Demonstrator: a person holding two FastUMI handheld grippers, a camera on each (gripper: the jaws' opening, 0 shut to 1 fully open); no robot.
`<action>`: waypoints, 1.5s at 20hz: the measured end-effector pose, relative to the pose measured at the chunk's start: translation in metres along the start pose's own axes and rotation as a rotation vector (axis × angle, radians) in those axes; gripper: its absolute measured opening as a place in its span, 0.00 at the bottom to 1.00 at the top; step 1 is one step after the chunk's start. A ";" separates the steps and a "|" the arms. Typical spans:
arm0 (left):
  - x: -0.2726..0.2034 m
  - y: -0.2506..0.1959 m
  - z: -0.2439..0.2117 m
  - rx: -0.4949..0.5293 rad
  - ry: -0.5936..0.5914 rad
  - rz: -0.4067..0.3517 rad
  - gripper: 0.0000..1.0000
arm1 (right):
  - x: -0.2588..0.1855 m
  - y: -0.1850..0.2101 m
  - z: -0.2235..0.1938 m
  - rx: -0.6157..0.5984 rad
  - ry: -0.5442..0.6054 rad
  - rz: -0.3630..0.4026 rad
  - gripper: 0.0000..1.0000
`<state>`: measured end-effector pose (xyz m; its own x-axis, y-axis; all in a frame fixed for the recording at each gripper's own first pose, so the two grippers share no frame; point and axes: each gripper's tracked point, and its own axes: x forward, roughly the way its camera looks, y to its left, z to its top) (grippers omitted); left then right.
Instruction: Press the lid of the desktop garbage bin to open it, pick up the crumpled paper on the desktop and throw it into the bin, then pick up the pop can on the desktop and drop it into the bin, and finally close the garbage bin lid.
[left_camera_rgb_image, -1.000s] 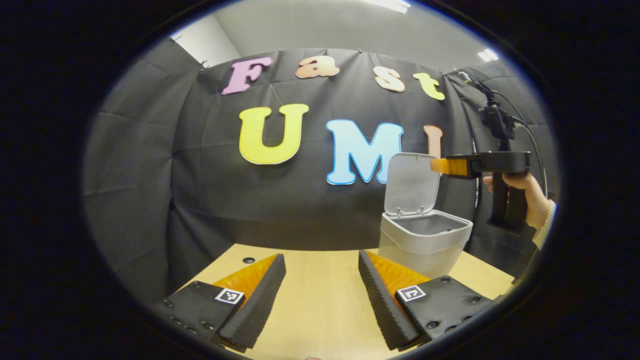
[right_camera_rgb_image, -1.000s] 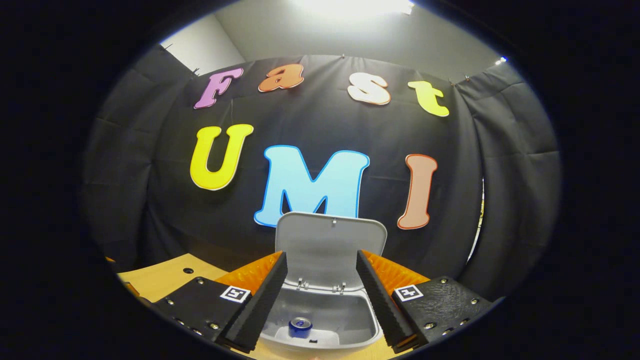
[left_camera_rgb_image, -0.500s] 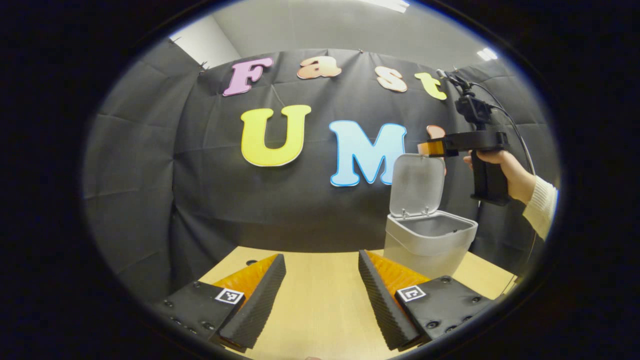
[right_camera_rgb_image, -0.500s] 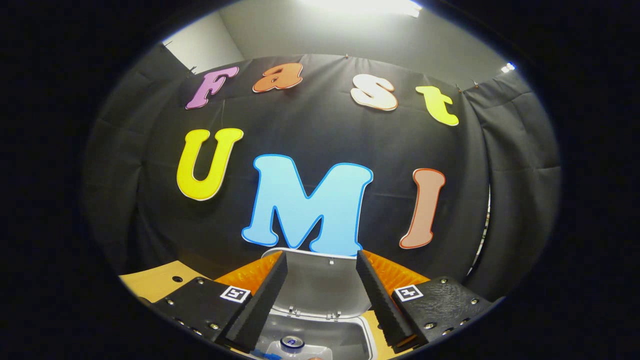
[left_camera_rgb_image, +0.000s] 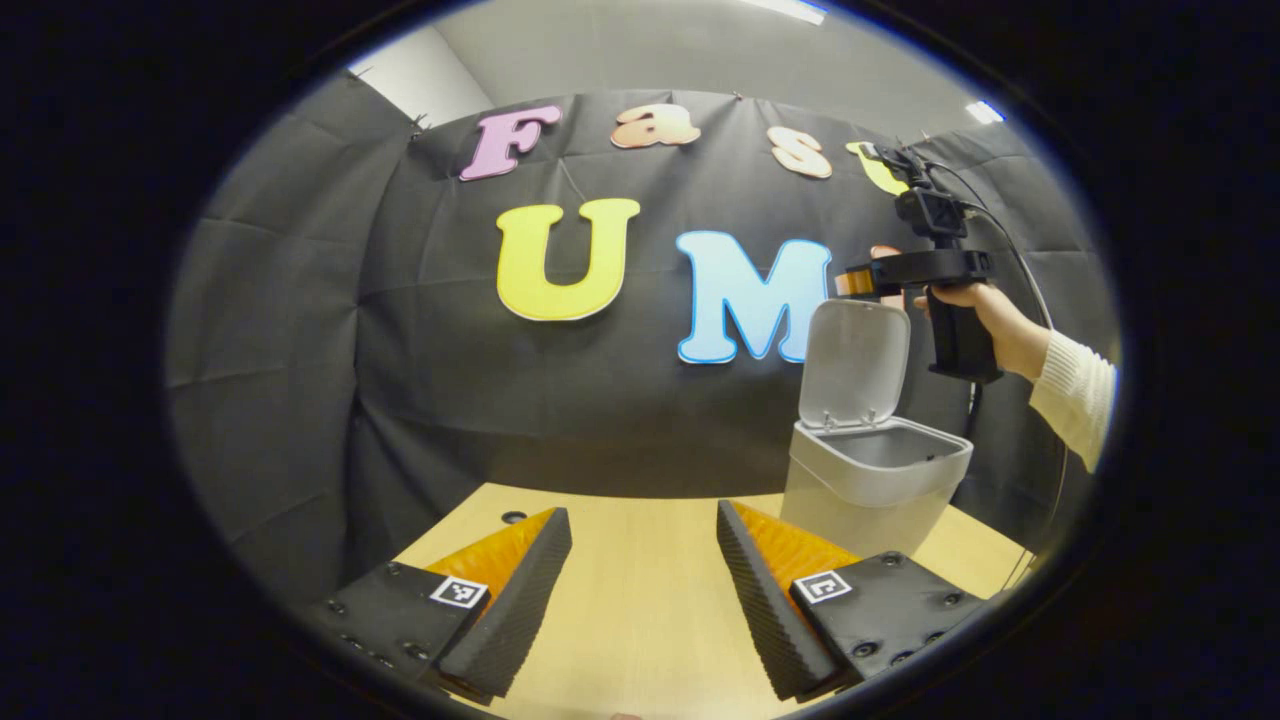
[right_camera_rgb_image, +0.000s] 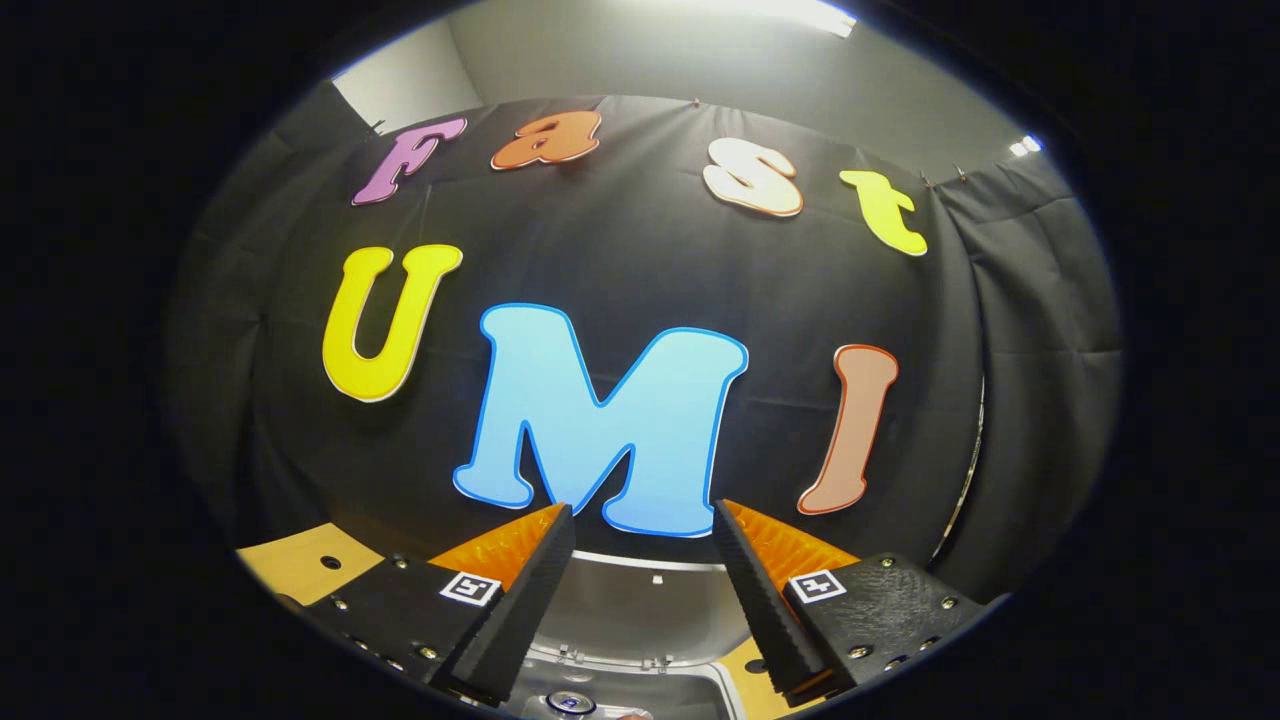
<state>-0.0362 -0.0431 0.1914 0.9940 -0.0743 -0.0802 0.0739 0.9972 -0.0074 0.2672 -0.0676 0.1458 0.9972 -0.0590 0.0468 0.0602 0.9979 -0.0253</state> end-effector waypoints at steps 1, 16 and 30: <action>-0.001 0.001 -0.001 0.000 0.002 0.003 0.96 | 0.001 0.000 -0.003 0.002 0.009 0.001 0.89; -0.008 -0.011 0.005 0.019 -0.017 -0.024 0.95 | -0.064 0.005 -0.029 0.085 0.010 0.043 0.90; -0.019 -0.025 0.005 0.022 -0.024 -0.049 0.95 | -0.121 0.019 -0.096 0.184 0.156 0.069 0.90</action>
<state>-0.0564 -0.0671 0.1979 0.9908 -0.1230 -0.0563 0.1238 0.9922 0.0114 0.1524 -0.0441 0.0436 0.9944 0.0204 -0.1039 -0.0035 0.9871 0.1601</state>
